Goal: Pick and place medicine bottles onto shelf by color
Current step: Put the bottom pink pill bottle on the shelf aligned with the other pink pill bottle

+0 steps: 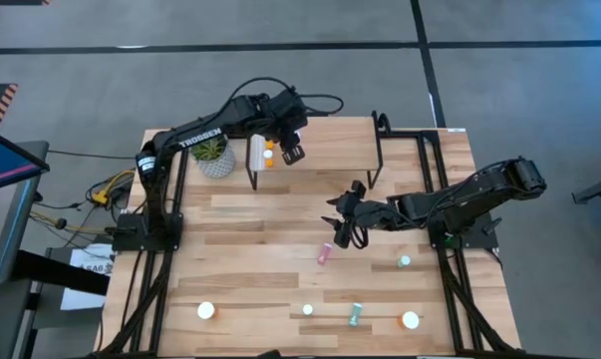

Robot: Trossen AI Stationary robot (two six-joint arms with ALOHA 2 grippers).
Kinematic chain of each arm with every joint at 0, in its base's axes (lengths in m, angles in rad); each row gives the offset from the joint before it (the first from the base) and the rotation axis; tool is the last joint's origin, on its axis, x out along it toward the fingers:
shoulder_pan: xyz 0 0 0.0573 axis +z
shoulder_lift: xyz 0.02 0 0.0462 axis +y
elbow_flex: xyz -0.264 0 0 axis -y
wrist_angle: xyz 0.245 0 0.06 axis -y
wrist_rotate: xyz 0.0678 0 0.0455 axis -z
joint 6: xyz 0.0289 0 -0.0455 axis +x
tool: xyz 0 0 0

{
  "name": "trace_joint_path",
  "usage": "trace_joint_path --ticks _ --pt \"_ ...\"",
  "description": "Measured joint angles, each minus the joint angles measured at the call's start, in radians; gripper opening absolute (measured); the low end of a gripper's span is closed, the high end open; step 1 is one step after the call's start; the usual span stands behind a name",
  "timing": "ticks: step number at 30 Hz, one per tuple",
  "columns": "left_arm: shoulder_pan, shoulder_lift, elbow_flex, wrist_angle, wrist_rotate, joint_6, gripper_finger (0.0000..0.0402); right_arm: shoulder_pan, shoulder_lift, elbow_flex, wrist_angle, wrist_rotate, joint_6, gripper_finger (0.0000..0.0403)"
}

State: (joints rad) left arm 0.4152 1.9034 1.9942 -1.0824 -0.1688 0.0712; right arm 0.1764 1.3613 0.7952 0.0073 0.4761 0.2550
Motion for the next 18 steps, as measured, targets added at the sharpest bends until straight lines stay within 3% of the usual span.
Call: trace_joint_path --ticks 18 --pt "0.004 0.037 -0.003 0.0 -0.001 -0.024 0.01 0.0 0.0 0.0 0.0 0.0 0.002 0.0249"
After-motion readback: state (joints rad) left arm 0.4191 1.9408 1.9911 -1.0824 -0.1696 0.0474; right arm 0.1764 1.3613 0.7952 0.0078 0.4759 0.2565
